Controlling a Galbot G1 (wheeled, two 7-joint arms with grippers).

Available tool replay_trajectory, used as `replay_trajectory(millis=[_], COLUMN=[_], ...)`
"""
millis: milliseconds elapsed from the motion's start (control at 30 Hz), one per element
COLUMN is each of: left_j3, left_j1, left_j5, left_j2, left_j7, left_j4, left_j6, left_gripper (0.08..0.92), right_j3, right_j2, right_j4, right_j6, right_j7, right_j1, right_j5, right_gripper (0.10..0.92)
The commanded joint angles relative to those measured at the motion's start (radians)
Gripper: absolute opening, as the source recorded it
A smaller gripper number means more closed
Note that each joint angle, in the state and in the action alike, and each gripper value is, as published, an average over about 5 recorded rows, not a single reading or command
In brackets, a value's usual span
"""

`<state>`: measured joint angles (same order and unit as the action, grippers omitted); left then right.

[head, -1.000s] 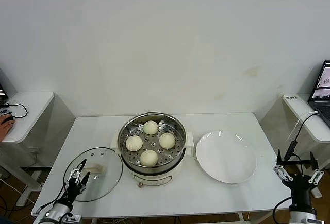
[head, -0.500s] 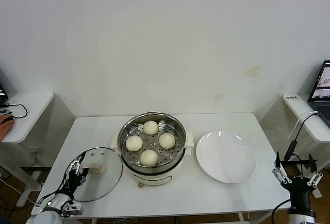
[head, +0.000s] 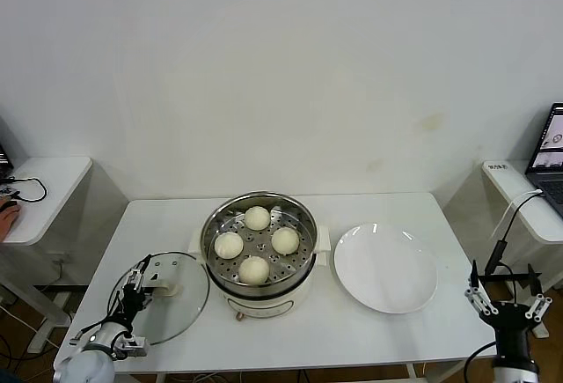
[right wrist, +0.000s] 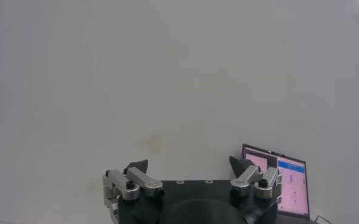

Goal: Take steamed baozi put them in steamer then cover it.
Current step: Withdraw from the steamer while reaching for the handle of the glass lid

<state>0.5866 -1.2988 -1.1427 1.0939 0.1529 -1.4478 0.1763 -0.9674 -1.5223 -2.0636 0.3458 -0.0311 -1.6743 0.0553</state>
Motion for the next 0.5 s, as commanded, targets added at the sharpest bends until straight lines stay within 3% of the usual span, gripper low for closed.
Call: replay_trajectory(millis=[33, 500], left_j3=[-0.001, 0.02], left_j1=[0.026, 0.006], left_j5=[0.002, -0.01], left_j2=[0.001, 0.013], left_j7=[0.006, 0.035], left_j4=[0.038, 0.006], left_j6=[0.008, 0.034], left_gripper=[0.723, 0.316], right_j3=[-0.001, 0.005], right_j2=[0.002, 0.015], right_j4=[-0.001, 0.001], right_j6=[-0.002, -0.008], right_j7=[0.0, -0.002], right_j1=[0.001, 0.006], right_j5=[0.003, 0.011], right_gripper=[0.823, 0.823])
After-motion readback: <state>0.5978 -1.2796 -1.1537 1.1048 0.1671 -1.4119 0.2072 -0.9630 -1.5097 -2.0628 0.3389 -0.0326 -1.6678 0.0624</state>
